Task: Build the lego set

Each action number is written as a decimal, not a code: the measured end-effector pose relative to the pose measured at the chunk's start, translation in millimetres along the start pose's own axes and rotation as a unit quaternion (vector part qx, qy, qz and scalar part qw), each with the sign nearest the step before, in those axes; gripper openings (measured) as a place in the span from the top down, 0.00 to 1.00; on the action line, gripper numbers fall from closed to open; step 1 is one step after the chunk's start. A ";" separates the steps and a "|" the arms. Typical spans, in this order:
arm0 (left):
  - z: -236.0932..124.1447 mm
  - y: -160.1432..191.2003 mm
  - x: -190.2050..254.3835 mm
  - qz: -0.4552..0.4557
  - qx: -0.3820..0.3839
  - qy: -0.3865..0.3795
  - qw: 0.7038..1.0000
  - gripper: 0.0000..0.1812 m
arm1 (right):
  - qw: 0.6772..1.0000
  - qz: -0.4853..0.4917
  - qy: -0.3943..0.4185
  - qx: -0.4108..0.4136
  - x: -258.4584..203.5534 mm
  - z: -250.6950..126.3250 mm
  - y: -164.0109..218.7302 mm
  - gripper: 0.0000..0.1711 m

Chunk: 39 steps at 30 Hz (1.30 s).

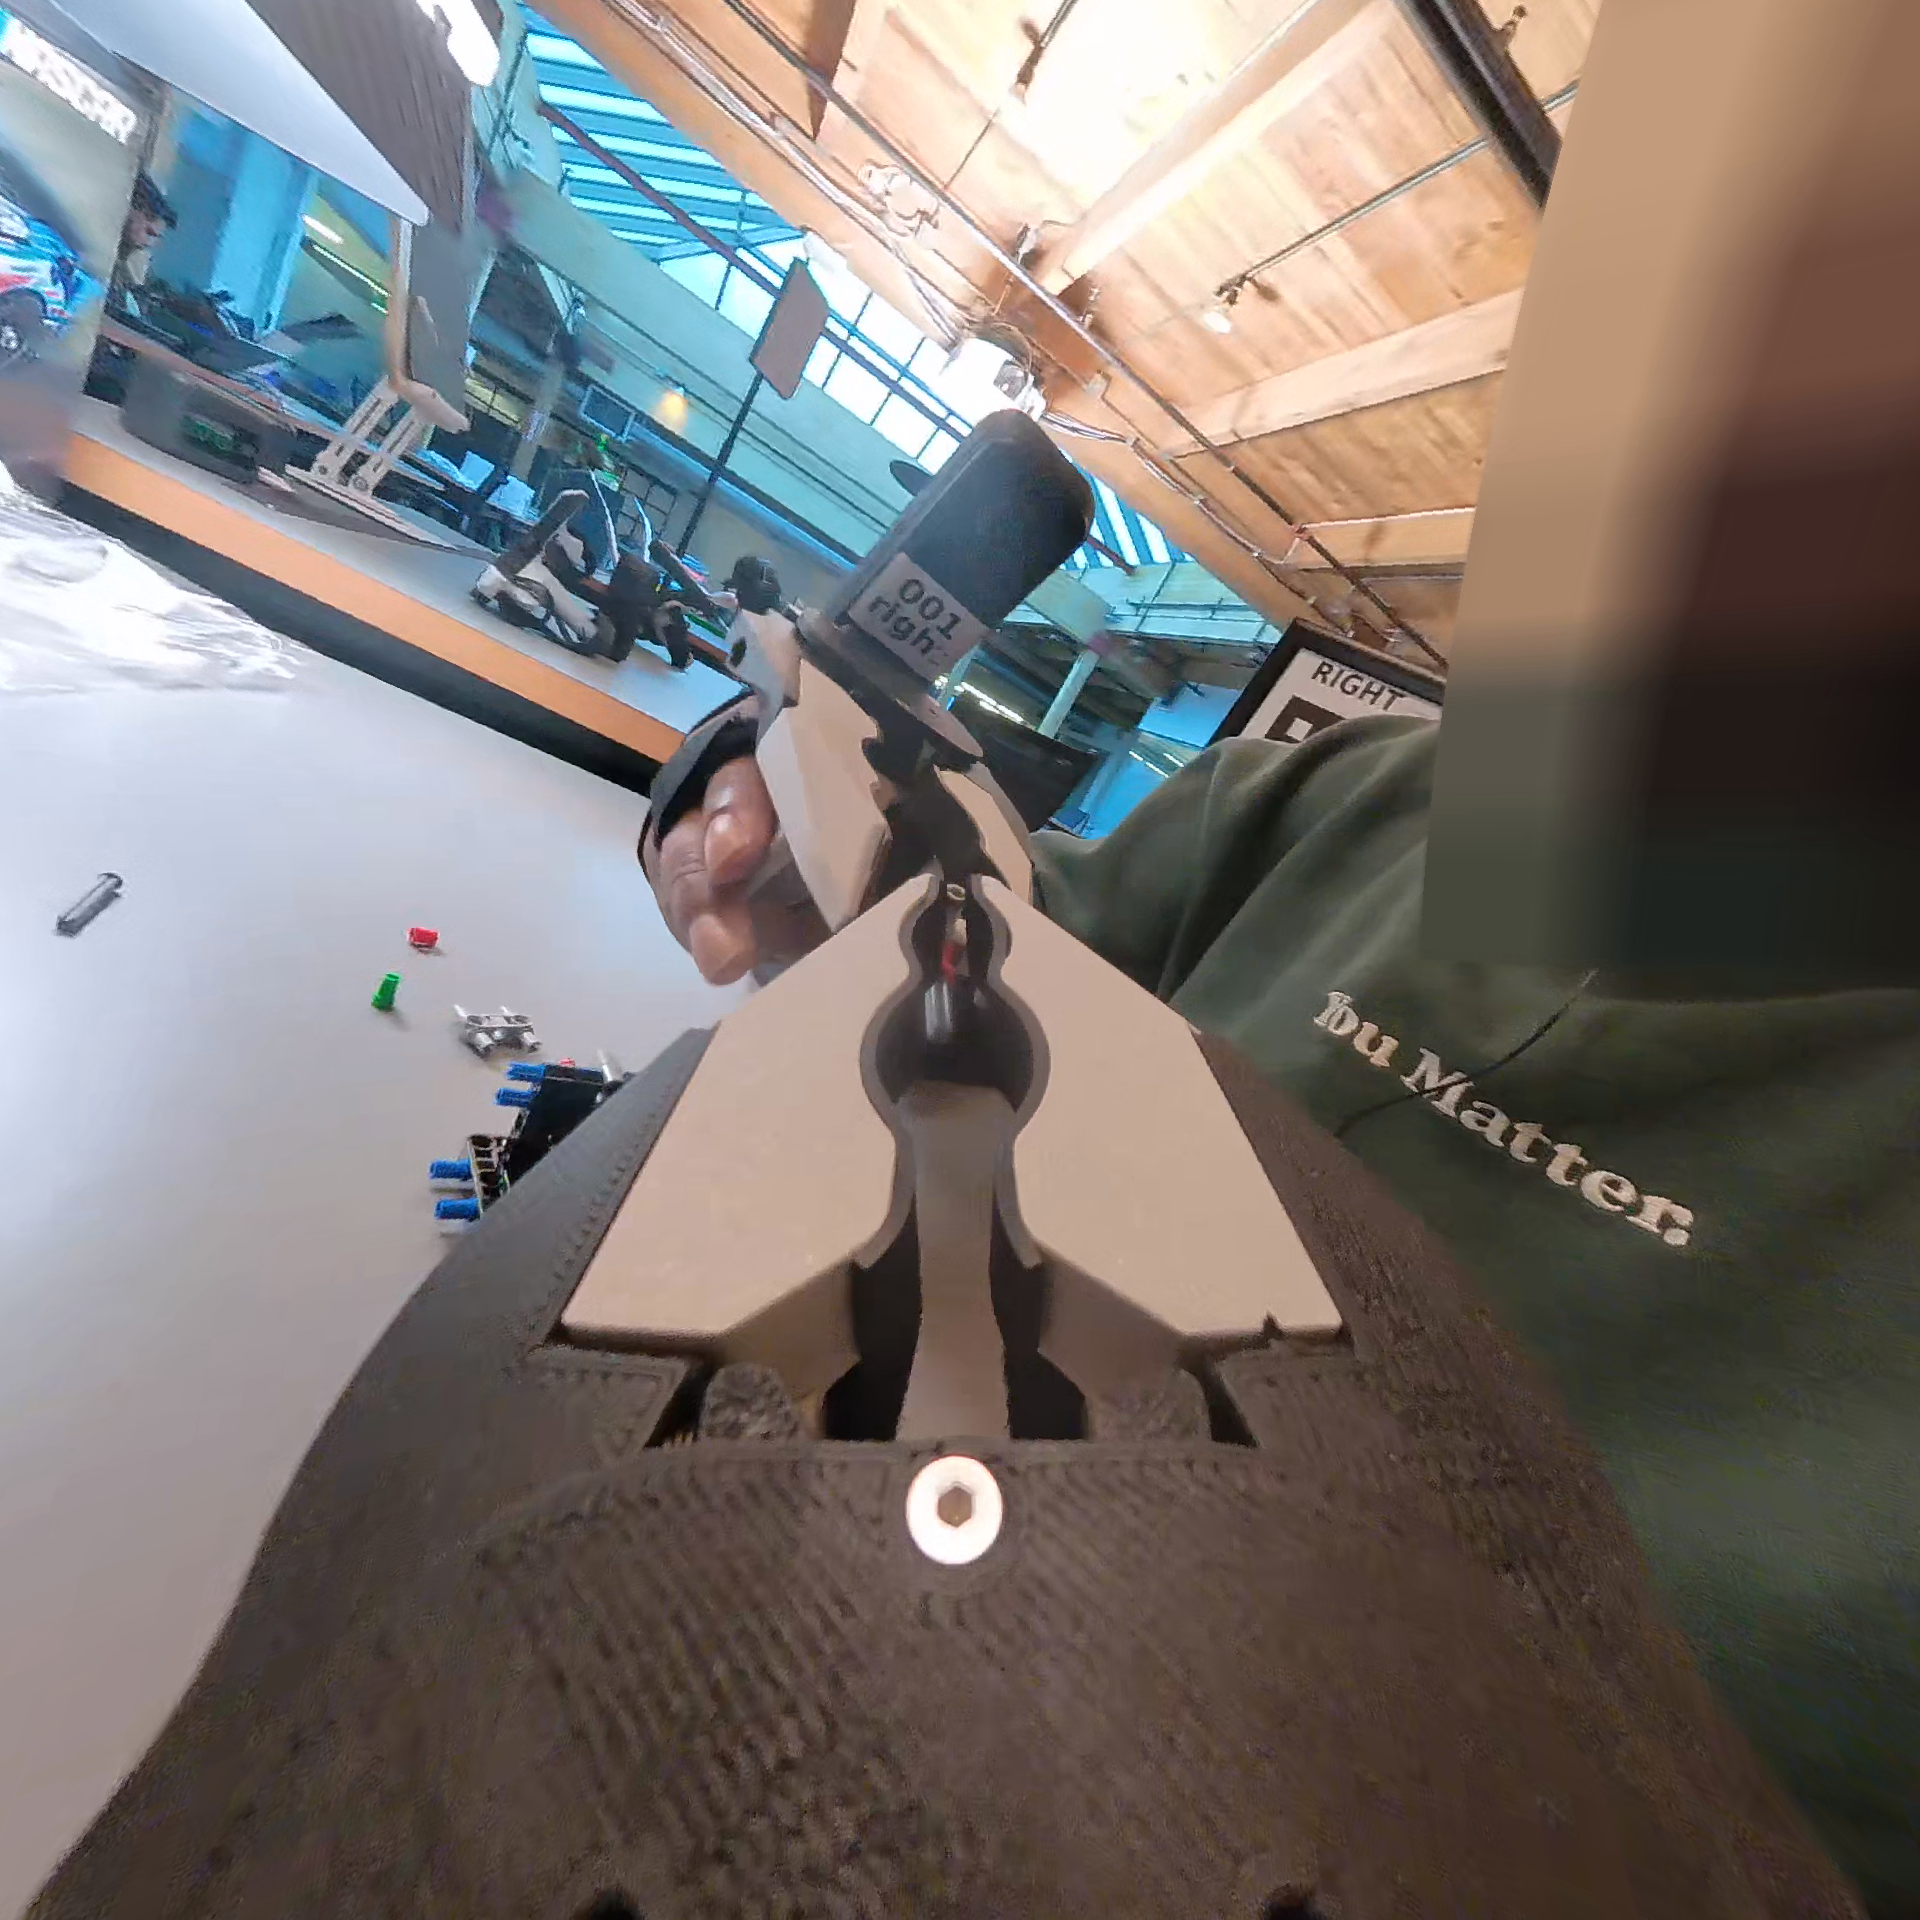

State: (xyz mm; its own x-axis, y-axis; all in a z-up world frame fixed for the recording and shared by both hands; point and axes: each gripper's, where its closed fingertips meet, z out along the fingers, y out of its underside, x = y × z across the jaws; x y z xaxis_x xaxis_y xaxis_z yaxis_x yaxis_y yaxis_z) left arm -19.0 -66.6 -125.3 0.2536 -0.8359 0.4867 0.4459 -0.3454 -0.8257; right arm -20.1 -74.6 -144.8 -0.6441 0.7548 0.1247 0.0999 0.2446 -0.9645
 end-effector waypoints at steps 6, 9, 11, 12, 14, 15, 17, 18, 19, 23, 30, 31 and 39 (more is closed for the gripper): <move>-0.7 -7.6 -1.0 0.015 0.025 -0.010 1.000 1.00 | 0.999 0.011 0.028 -0.014 3.3 2.8 -0.2 0.88; -5.7 -16.3 -12.5 0.036 0.052 -0.059 0.996 0.96 | 0.997 0.022 0.073 -0.015 16.3 0.0 1.0 0.89; -12.6 -24.7 -21.6 0.054 0.074 -0.103 0.991 0.90 | 0.993 0.027 0.115 -0.016 27.0 -3.2 3.7 0.89; -14.8 -25.4 -25.3 0.067 0.070 -0.124 0.987 0.90 | 0.989 0.025 0.142 -0.016 33.1 -5.1 5.8 0.89; -16.1 -22.1 -33.3 0.106 0.051 -0.177 0.977 0.90 | 0.979 0.008 0.205 -0.019 45.2 -9.7 10.6 0.89; -14.2 -19.8 -35.0 0.123 0.041 -0.196 0.972 0.90 | 0.970 0.000 0.240 -0.027 51.3 -12.5 14.1 0.89; -7.1 -13.2 -39.3 0.146 0.016 -0.230 0.962 0.92 | 0.956 -0.023 0.290 -0.038 55.5 -14.5 18.7 0.89; -3.1 -9.1 -42.5 0.155 0.000 -0.246 0.957 0.92 | 0.950 -0.032 0.307 -0.041 55.2 -13.8 19.9 0.89; 0.5 -5.5 -45.9 0.164 -0.014 -0.259 0.952 0.93 | 0.945 -0.042 0.322 -0.048 54.3 -12.5 21.5 0.89; 4.7 -2.4 -53.6 0.182 -0.040 -0.294 0.937 0.95 | 0.921 -0.093 0.372 -0.075 57.4 -17.7 24.3 0.89; -11.3 10.3 -51.7 0.222 -0.150 -0.276 0.923 0.95 | 0.967 -0.065 0.224 -0.104 37.4 -14.8 42.7 0.86; -18.2 16.4 -55.8 0.231 -0.179 -0.282 0.914 0.95 | 0.970 -0.056 0.204 -0.116 35.5 -18.3 49.0 0.86; -21.1 60.8 -78.5 0.230 -0.276 -0.269 0.894 0.95 | 0.975 -0.053 0.150 -0.159 31.2 -24.9 71.7 0.96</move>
State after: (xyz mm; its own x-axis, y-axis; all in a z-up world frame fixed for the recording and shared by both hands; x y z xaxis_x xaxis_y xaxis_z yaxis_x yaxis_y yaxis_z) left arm -29.8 -31.0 -219.7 0.7438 -0.6684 0.0041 -0.2647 -0.3002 -0.9164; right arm -14.1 -18.3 -204.3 -0.4183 0.8471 0.3277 0.3049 0.4708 -0.8279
